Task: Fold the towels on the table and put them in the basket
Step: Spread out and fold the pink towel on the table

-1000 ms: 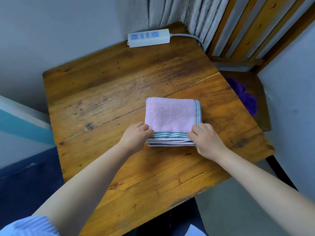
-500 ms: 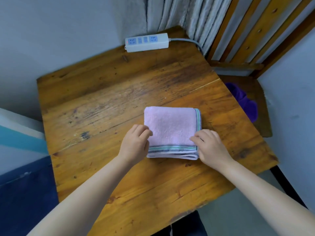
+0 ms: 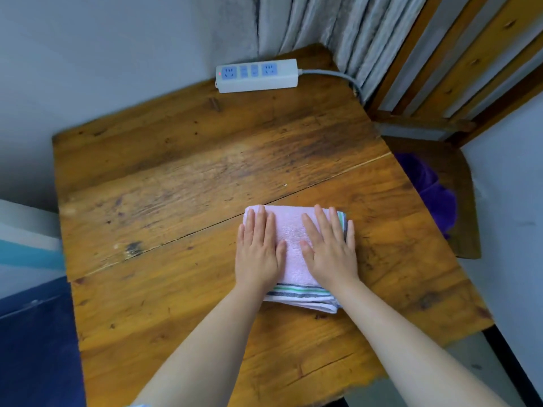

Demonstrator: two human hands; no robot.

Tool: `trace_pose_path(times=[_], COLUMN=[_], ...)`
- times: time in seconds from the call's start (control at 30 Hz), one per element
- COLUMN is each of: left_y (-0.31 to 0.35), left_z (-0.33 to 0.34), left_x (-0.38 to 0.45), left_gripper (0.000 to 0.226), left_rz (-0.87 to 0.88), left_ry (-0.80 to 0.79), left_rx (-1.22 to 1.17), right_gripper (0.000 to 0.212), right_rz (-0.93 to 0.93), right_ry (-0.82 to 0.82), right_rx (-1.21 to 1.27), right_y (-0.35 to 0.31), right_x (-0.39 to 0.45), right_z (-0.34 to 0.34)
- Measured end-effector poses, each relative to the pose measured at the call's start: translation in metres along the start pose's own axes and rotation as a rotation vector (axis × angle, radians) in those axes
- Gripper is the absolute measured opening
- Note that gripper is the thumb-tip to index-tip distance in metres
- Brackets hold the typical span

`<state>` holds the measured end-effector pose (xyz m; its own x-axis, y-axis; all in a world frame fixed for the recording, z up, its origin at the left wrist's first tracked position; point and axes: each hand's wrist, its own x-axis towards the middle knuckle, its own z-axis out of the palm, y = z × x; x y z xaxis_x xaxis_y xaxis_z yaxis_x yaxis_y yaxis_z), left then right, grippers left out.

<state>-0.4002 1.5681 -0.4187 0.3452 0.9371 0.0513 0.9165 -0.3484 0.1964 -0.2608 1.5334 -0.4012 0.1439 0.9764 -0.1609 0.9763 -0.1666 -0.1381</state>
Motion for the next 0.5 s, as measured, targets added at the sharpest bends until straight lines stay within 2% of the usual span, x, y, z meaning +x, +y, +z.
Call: trace_pose_path(times=[0.13,0.33,0.43,0.5], left_y=[0.0008,-0.0003,-0.0019,-0.0033], left_z=[0.002,-0.0001,-0.0053,-0.0063], left_x=[0.0002,0.0028,0.0064,0.0019], left_gripper=[0.059,0.057,0.055,0.051], left_rz=[-0.051,-0.042,-0.046,-0.06], left_ry=[0.024,-0.019,-0.024,0.031], left_rx=[-0.055,-0.044,-0.138,-0.21], right_gripper=[0.055,0.053,0.054,0.054], right_rz=[0.008,0.005,0.009,-0.013], right_ry=[-0.002,-0.02,-0.067,-0.093], right_rx=[0.041,0.069,0.065,0.036], right_y=[0.0003,0.0008,-0.0005,0.0], right_x=[0.0009,0.0047,0.004,0.0038], right_z=[-0.0009,-0.0044,-0.008,-0.0091])
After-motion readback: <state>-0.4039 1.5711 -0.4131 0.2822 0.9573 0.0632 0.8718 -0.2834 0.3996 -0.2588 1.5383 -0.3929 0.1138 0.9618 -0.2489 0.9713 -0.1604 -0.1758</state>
